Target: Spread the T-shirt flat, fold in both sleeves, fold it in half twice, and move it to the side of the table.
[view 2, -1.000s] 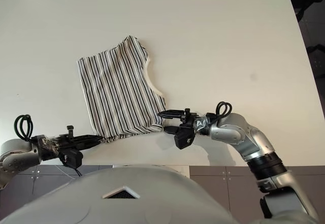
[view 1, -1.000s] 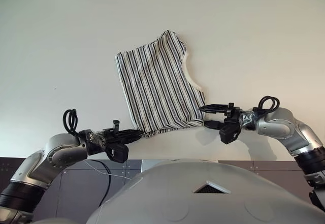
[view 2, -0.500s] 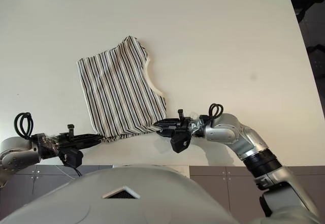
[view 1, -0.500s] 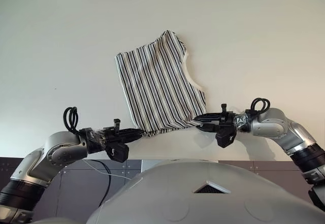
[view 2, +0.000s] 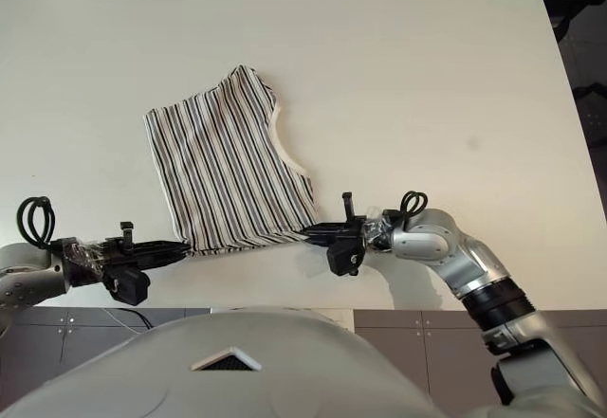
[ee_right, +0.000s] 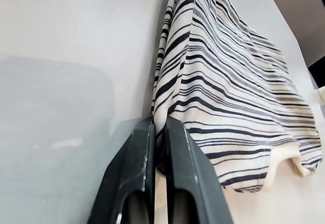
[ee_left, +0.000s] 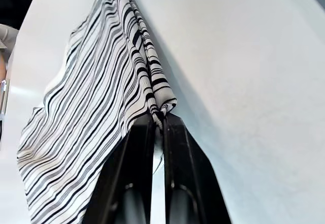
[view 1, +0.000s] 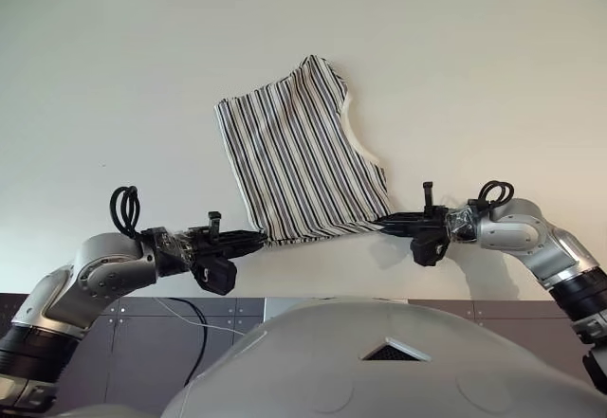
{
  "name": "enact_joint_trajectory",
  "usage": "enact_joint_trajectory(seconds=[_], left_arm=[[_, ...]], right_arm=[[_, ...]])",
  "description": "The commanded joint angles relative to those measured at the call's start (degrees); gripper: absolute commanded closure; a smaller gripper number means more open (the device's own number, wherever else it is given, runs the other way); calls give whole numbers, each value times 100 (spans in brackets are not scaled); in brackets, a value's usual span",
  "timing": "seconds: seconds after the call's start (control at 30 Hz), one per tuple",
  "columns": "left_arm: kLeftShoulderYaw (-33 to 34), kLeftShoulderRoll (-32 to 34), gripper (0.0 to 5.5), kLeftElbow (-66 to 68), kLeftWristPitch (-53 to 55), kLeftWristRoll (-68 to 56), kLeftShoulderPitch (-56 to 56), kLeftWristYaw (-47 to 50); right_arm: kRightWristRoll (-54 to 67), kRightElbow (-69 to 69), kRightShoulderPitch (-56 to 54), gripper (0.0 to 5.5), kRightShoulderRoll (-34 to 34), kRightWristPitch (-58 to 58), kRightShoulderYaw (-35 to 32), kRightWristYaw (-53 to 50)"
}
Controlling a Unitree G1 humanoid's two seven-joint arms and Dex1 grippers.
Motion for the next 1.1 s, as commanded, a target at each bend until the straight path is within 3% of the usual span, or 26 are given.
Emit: enact_joint_trajectory(seconds=[0.03, 0.23, 0.37, 0.43, 0.5, 0.67, 0.83, 1.1], left_arm=[[84, 247, 540, -654, 152, -453, 39, -227], [720, 339, 540, -1877, 674, -1249, 1378, -272], [1037, 188, 540, -2473, 1333, -1901, 1734, -263], [976, -33, 540, -2376, 1790, -2197, 1455, -186], [880, -278, 540, -1983, 2236, -2463, 977, -184], [735, -712, 540, -1137, 3204, -2905, -232, -308], [442, -1156, 540, -328, 4034, -2979, -1438, -455], [188, -1341, 540, 536, 4327, -2470, -1841, -786]], right_arm=[[921, -876, 285, 537, -631, 652, -403, 475], [2966, -2910, 959, 537, -2036, 2047, -1691, 1164], [3965, -3500, 590, 537, -2257, 3063, -2294, 1341], [4020, -3211, -646, 537, -1772, 3648, -1913, 1531], [3542, -2173, -2073, 537, -857, 3877, -1227, 1908], [2361, 1044, -4171, 537, 974, 3293, -284, 2420], [1402, 4161, -5278, 537, 2309, 2327, 25, 2150], [217, 6555, -5742, 537, 3206, 1354, 109, 1175]])
